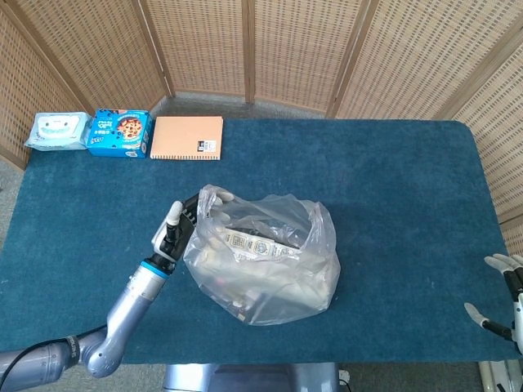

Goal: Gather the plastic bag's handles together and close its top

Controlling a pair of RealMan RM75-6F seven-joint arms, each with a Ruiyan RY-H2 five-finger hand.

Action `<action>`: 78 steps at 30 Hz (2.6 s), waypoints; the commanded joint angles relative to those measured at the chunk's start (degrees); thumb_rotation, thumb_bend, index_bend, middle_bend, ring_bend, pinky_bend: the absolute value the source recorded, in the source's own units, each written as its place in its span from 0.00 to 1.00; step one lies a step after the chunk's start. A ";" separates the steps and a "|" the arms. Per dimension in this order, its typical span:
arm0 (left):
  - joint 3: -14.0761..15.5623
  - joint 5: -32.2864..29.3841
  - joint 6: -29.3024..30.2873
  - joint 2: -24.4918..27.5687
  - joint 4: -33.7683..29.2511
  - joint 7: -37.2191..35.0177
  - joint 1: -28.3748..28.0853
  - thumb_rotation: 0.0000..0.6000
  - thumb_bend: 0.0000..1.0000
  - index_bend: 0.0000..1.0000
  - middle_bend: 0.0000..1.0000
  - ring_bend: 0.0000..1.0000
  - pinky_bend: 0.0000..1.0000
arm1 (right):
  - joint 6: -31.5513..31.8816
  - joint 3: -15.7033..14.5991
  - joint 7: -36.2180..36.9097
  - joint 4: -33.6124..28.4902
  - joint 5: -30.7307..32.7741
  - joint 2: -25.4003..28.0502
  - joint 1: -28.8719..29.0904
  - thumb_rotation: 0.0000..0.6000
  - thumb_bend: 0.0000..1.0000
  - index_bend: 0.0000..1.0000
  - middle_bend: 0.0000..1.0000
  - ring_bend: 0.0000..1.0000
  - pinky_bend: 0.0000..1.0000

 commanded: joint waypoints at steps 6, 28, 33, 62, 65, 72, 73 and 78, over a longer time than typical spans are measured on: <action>0.07 -0.37 -7.94 3.75 -0.86 -5.59 -0.37 0.00 0.14 0.38 0.32 0.33 0.47 | 0.08 0.00 -0.18 -0.30 -0.02 0.11 -0.11 0.91 0.19 0.23 0.23 0.17 0.16; -5.29 8.38 -22.90 7.90 3.49 -42.02 -7.91 0.00 0.10 0.34 0.36 0.34 0.47 | 0.63 0.13 0.01 -0.23 0.14 0.20 -0.53 0.91 0.19 0.23 0.23 0.17 0.16; -4.68 10.54 -24.09 8.41 3.90 -49.77 -9.37 0.00 0.10 0.32 0.38 0.40 0.48 | 0.52 0.24 -0.10 -0.38 -0.36 -0.03 -0.19 0.91 0.19 0.23 0.23 0.17 0.16; 5.12 19.93 -6.98 11.95 11.35 -77.29 -11.98 0.00 0.19 0.25 0.49 0.42 0.58 | 0.09 0.43 -0.47 -0.65 -0.22 -0.05 0.16 0.91 0.19 0.23 0.23 0.17 0.16; 6.40 21.24 -5.67 12.58 10.66 -78.20 -12.46 0.00 0.20 0.25 0.49 0.42 0.64 | 0.13 0.46 -0.40 -0.61 -0.22 -0.08 0.16 0.91 0.19 0.23 0.23 0.17 0.16; 8.07 21.98 -0.91 13.76 9.29 -84.80 -12.68 0.00 0.24 0.25 0.49 0.48 0.70 | -0.14 0.52 -0.40 -0.63 -0.38 -0.19 0.46 0.91 0.19 0.23 0.23 0.17 0.16; 8.23 22.55 0.17 13.82 9.17 -85.32 -12.66 0.00 0.25 0.25 0.49 0.48 0.71 | -0.22 0.54 -0.41 -0.67 -0.35 -0.16 0.52 0.91 0.19 0.23 0.23 0.17 0.16; 9.38 24.69 3.55 14.20 9.68 -86.90 -12.82 0.00 0.26 0.25 0.49 0.48 0.72 | -0.29 0.53 -0.51 -0.73 -0.36 -0.23 0.58 0.91 0.19 0.23 0.23 0.17 0.16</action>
